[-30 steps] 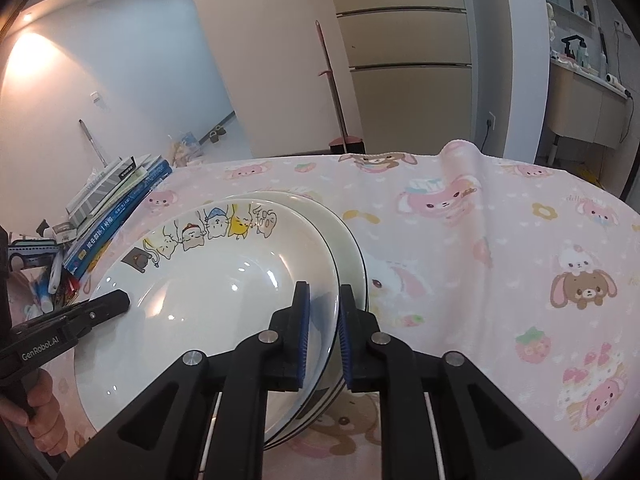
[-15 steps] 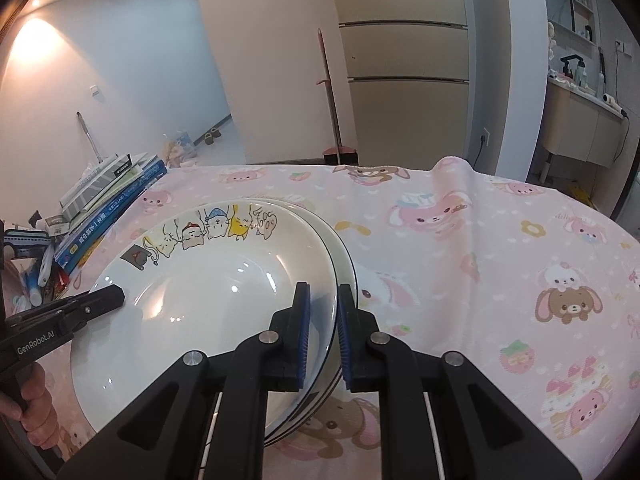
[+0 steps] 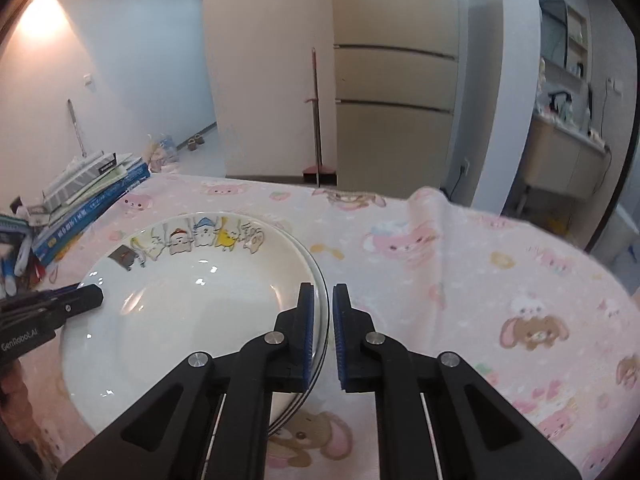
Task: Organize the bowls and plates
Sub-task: 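Lower the held cartoon-rim plate with both tools onto the stacked 'life' plates, then open the left tool while the right tool releases the cartoon-rim plate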
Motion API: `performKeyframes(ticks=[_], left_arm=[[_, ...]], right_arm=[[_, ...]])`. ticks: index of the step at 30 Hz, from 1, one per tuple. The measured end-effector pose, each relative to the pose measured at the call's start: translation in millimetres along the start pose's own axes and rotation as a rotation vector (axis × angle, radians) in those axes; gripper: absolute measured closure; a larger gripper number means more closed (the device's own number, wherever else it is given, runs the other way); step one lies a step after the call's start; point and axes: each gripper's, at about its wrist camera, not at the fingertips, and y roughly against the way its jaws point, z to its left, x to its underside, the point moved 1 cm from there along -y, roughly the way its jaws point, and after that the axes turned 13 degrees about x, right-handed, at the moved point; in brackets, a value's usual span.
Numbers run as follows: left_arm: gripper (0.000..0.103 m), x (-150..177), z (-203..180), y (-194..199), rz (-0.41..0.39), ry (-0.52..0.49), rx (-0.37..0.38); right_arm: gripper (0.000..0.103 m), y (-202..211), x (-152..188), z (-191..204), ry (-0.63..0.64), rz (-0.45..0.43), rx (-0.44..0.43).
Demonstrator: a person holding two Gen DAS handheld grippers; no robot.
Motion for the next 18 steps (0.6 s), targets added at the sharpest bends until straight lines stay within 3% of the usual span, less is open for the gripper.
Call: performKeyframes(ticks=[5,6,9,18], left_arm=[[0.076,0.0,1.7,2.2,-0.012,0.004,-0.020],[0.069,-0.3,1.9,2.9,-0.017,0.000,-0.033],[0.036,-1.4,1.5,5.6,-0.036,-0.012,-0.050],[0.031,-7.8,-19.0,37.6,-0.212,-0.111,-0.043]], right_arm=[[0.094,-0.7,-0.4,-0.5,-0.013,0.020,-0.026],[0.094,-1.0,-0.4,-0.8,-0.013,0.021,-0.024],[0.094,-1.2,-0.7,-2.2,-0.024,0.027,-0.028],[0.094,8.1,-5.8,-5.2,-0.031,0.005,-0.029]])
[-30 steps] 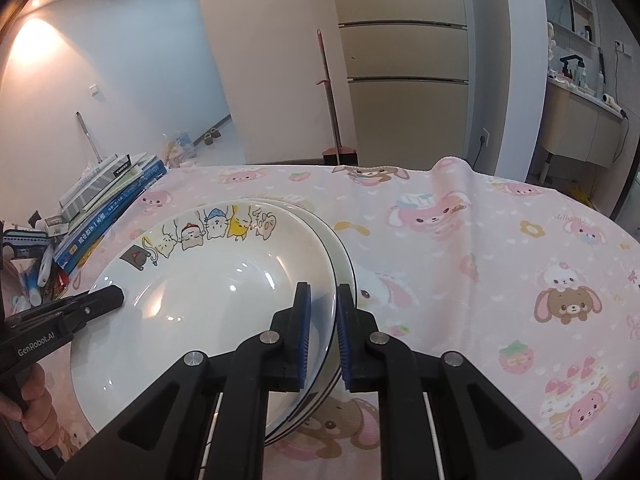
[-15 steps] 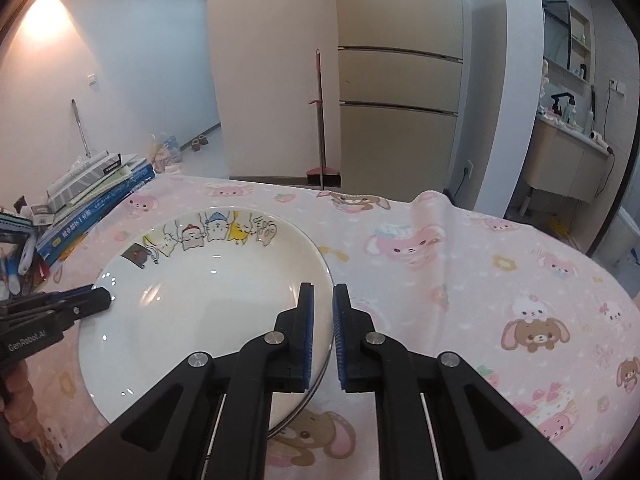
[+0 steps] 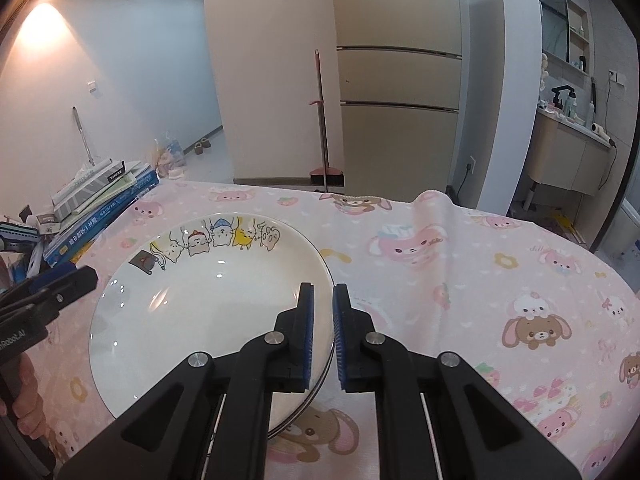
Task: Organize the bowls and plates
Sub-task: 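Open the left tool while the right tool releases the cartoon-rim plate, then move both tools back across the table toward the stacked bowls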
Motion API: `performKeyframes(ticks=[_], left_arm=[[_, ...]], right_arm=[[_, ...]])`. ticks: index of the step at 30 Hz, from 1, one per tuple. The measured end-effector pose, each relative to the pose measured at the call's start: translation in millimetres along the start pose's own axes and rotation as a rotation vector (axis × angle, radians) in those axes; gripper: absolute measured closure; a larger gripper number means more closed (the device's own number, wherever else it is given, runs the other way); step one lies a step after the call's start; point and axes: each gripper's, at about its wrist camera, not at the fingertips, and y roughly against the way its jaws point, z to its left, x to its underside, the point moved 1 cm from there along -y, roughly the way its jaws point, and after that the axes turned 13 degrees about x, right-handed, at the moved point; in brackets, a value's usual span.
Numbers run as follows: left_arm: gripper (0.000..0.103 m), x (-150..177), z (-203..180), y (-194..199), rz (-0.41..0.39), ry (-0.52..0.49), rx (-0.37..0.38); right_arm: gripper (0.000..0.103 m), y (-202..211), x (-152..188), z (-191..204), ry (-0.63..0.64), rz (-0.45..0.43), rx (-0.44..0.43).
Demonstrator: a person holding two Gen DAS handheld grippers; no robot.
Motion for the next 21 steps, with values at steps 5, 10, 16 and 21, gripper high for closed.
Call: performKeyframes(ticks=[5,10,16,21], left_arm=[[0.026,-9.5,-7.3,25.5,-0.124,-0.031,-0.011],[0.017,-15.9,-10.0,50.9,-0.250,-0.034,-0.011],[0.016,-19.8,-21.0,71.4,-0.304,-0.073,-0.007],[0.016,-24.1,-34.3,87.5,-0.331,-0.091,0.027]], right_arm=[[0.094,8.7,-7.5,-11.2,-0.037,-0.028,0.001],[0.094,22.0,-14.8,-20.3,-0.070,-0.072,0.016],[0.094,49.7,-24.0,-25.0,-0.097,-0.179,0.058],[0.092,68.9,-29.6,-27.2,-0.129,-0.228,0.039]])
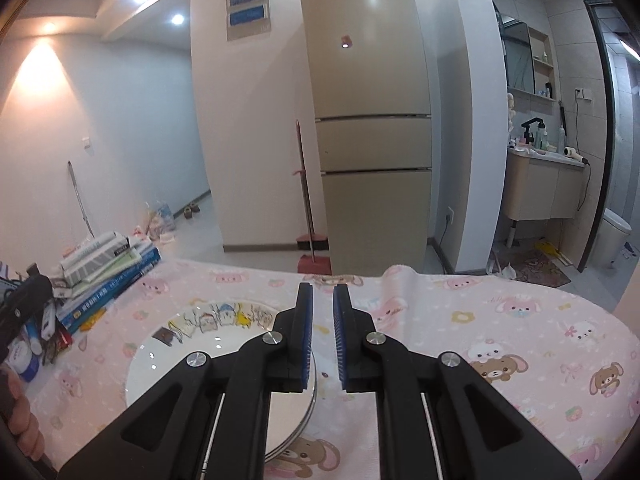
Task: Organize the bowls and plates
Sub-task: 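Move both tools back across the table toward the stacked bowls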
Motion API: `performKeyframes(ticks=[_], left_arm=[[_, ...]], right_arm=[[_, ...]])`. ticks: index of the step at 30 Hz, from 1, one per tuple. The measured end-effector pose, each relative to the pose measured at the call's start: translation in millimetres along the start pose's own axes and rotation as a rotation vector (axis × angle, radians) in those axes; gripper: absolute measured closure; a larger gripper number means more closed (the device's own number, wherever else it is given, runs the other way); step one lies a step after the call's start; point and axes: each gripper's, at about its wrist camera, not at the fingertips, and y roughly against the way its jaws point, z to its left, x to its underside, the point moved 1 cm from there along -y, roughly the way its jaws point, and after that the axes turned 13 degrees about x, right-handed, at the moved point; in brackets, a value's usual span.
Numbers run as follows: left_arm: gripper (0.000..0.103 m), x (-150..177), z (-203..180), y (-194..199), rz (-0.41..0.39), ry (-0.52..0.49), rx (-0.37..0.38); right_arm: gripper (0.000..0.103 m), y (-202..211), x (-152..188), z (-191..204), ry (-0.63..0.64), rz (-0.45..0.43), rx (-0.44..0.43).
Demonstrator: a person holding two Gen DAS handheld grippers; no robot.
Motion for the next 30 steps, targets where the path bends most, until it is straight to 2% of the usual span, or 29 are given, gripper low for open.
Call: performKeyframes(ticks=[4,7,13,15,18,21,26,29,30], left_arm=[[0.015,-13.5,-12.7,20.3,-0.061,-0.003,0.017],[0.014,-26.9,-31.9,28.7,-0.036,-0.057,-0.053],[0.014,-50.7,-74.0,78.4,-0.149,-0.097,0.019],[0.014,-56.3,-88.6,95.7,-0.182,-0.132,0.015],[0.014,-58.5,-108.5,117.2,-0.207,-0.185,-0.030],[0.013,-58.4,-122.8,136.5,-0.209,-0.175,0.006],[0.009,-66.8,-154.8,154.4,-0.168,-0.179,0.104],[0.002,-76.8,-172.9,175.3,-0.223,-0.146,0.126],[0.000,-79.9,-180.9,186.6,-0.251,-0.142,0.143]], right_arm=[[0.090,11.4,-3.2,0.6,0.004,-0.036,0.028],[0.089,24.7,-5.7,0.8,0.025,-0.066,0.132],[0.089,74.6,-17.9,-17.1,-0.030,-0.110,0.061],[0.088,96.3,-23.1,-21.7,-0.007,-0.143,0.058],[0.077,131.0,-28.3,-29.9,0.060,-0.183,0.057],[0.077,155.6,-24.8,-34.9,0.131,-0.163,0.103],[0.076,199.2,-22.6,-69.4,0.015,-0.107,-0.053],[0.067,230.0,-29.4,-90.7,-0.030,-0.125,-0.107],[0.059,242.9,-32.3,-96.3,-0.022,-0.152,-0.096]])
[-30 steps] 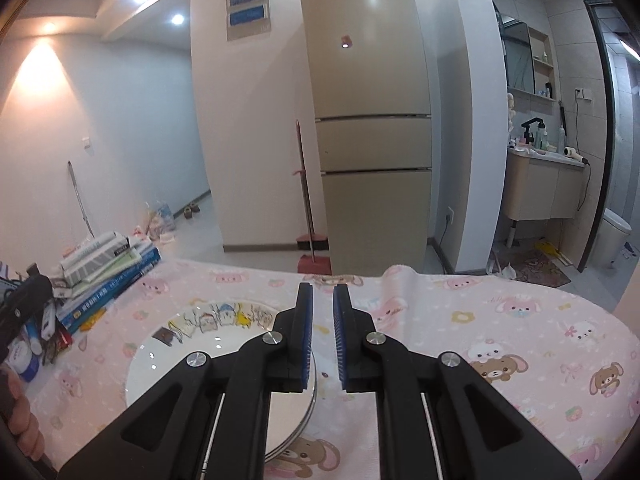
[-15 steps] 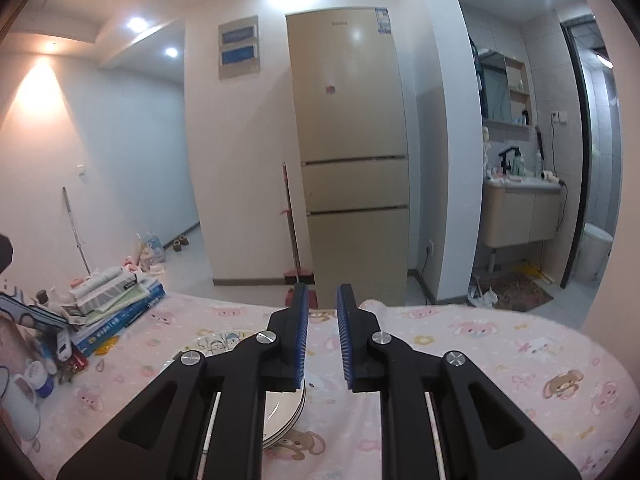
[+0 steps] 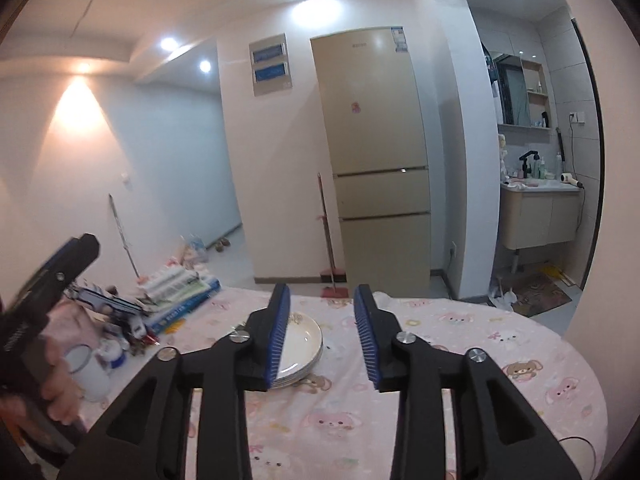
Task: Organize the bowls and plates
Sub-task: 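Move both tools back across the table toward the stacked bowls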
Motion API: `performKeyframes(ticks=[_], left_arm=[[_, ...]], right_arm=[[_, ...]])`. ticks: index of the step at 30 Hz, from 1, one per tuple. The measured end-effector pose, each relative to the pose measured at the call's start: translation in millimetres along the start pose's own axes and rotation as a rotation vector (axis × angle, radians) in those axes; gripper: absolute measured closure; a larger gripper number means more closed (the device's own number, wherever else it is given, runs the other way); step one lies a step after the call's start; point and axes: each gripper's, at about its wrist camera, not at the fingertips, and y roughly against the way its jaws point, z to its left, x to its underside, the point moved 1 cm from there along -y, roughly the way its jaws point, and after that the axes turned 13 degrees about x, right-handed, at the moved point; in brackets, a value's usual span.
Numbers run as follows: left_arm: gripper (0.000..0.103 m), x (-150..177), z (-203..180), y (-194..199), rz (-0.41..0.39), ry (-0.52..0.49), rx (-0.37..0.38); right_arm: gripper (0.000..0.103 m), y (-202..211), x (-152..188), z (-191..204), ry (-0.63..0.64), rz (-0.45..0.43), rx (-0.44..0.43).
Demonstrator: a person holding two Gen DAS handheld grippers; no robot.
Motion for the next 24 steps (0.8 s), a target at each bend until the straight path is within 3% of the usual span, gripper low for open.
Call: performKeyframes(ticks=[4,9,12,15,19,21,24], left_arm=[[0.000,-10.5,-38.2,25.3,-0.047,-0.085,0.028],[0.000,-12.0,-80.4,42.3,-0.016,-0.088,0.063],[0.000,-4.1,-97.2,42.2,0.006,-0.039,0.073],[0.000,11.5,-117.9,42.3,0.026,-0.053,0.094],[0.000,38.9,-143.1,35.1,0.057,-0.058,0.135],[0.000,54.1,-147.6,26.4,0.067,-0.006,0.177],[0.000,78.1,-151.8,6.5,0.134,0.062,0.233]], right_arm=[[0.027,45.0,-7.4,-6.4,0.109,-0.101,0.085],[0.001,95.6,-1.1,-21.3,0.099,-0.166,0.092],[0.000,119.3,8.4,-33.4,0.055,-0.186,0.073],[0.000,135.4,29.6,-49.9,0.012,-0.206,0.097],[0.000,144.3,59.5,-75.3,0.011,-0.211,0.217],[0.000,144.6,70.2,-88.3,-0.002,-0.189,0.278],[0.000,151.1,83.3,-113.9,-0.038,-0.162,0.297]])
